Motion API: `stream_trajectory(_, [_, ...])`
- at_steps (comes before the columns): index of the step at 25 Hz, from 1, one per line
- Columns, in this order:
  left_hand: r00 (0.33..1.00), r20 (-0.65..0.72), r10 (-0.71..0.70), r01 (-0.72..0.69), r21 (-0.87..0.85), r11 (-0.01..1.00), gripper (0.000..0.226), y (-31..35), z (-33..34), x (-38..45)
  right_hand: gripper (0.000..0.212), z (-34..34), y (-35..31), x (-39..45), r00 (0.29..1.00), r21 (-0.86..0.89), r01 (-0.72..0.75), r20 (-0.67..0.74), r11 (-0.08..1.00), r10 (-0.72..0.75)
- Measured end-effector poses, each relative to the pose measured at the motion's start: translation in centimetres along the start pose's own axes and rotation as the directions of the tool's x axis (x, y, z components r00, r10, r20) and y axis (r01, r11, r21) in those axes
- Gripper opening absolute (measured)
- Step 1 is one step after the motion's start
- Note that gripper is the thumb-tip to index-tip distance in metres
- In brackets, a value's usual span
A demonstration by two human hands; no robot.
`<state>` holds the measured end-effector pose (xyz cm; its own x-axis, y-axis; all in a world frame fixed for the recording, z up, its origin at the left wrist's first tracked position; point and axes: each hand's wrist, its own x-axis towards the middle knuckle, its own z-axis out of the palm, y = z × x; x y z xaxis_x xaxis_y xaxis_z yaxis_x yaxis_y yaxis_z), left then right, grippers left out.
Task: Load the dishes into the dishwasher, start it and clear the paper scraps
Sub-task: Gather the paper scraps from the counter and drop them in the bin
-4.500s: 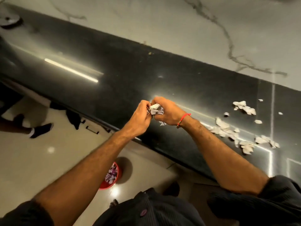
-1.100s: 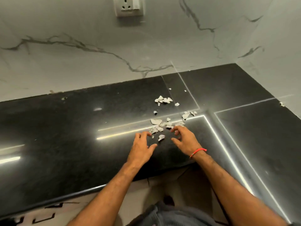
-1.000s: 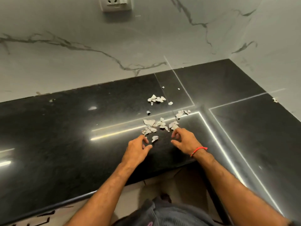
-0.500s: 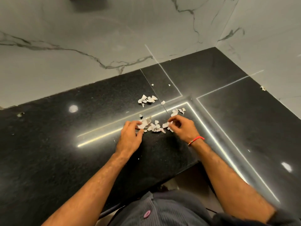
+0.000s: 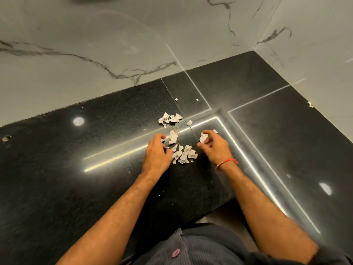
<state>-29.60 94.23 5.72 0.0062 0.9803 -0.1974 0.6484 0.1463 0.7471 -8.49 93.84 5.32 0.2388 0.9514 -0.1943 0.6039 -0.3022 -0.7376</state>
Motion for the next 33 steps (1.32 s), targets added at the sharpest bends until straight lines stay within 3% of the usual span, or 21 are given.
stream_trajectory(3, [0.996, 0.026, -0.091, 0.084, 0.193, 0.978, 0.04, -0.5, -1.0, 2.4, 0.037, -3.1, 2.7, 3.6, 0.992, -0.227, -0.058, -0.125, 0.972, 0.03])
stream_trajectory(5, [0.988, 0.101, -0.119, 0.096, 0.213, 0.972, 0.03, 0.2, -0.6, 3.7, 0.035, -2.6, 3.1, 4.2, 0.998, -0.335, 0.006, -0.054, 0.942, -0.025])
stream_trajectory(8, [0.995, 0.046, -0.087, 0.077, 0.17, 0.982, 0.023, 2.2, -0.3, 6.4, 0.024, -0.5, 1.0, 4.5, 0.972, -0.19, 0.193, 0.173, 0.963, -0.161])
stream_trajectory(11, [0.998, -0.053, -0.046, 0.052, 0.128, 0.99, 0.029, 2.3, -0.7, 10.5, 0.026, -1.2, -0.8, 9.2, 0.99, -0.051, 0.14, -0.005, 0.989, -0.141])
stream_trajectory(13, [1.0, -0.003, -0.015, 0.015, 0.187, 0.982, 0.033, 2.1, -0.5, 13.4, 0.029, -2.3, -1.2, 13.2, 0.985, -0.093, 0.147, -0.074, 0.985, -0.154])
stream_trajectory(16, [0.996, 0.083, 0.045, -0.069, 0.313, 0.947, 0.042, 3.8, 0.5, 16.8, 0.048, -1.3, -1.9, 17.8, 0.969, -0.179, 0.235, 0.114, 0.955, -0.217])
stream_trajectory(19, [0.975, 0.199, 0.104, -0.178, 0.404, 0.897, 0.056, 5.9, 2.1, 19.0, 0.064, 1.4, -2.4, 19.8, 0.904, -0.269, 0.369, 0.329, 0.89, -0.275])
stream_trajectory(22, [0.936, 0.323, 0.137, -0.288, 0.481, 0.828, 0.056, 5.4, 2.8, 19.8, 0.062, 3.1, -2.4, 19.7, 0.801, -0.275, 0.551, 0.438, 0.788, -0.408])
stream_trajectory(26, [0.898, 0.199, 0.392, -0.439, 0.338, 0.833, 0.041, 2.1, 2.0, 16.5, 0.062, 3.5, -1.3, 17.4, 0.673, -0.179, 0.687, 0.525, 0.705, -0.522])
stream_trajectory(30, [0.907, 0.163, 0.389, -0.421, 0.284, 0.862, 0.04, -1.4, 0.8, 10.2, 0.063, 3.7, 0.0, 12.0, 0.537, -0.078, 0.768, 0.62, 0.635, -0.573])
stream_trajectory(33, [0.918, 0.197, 0.343, -0.384, 0.229, 0.894, 0.043, -2.3, 1.0, 5.1, 0.062, 3.8, 0.6, 8.1, 0.517, -0.033, 0.757, 0.642, 0.653, -0.567])
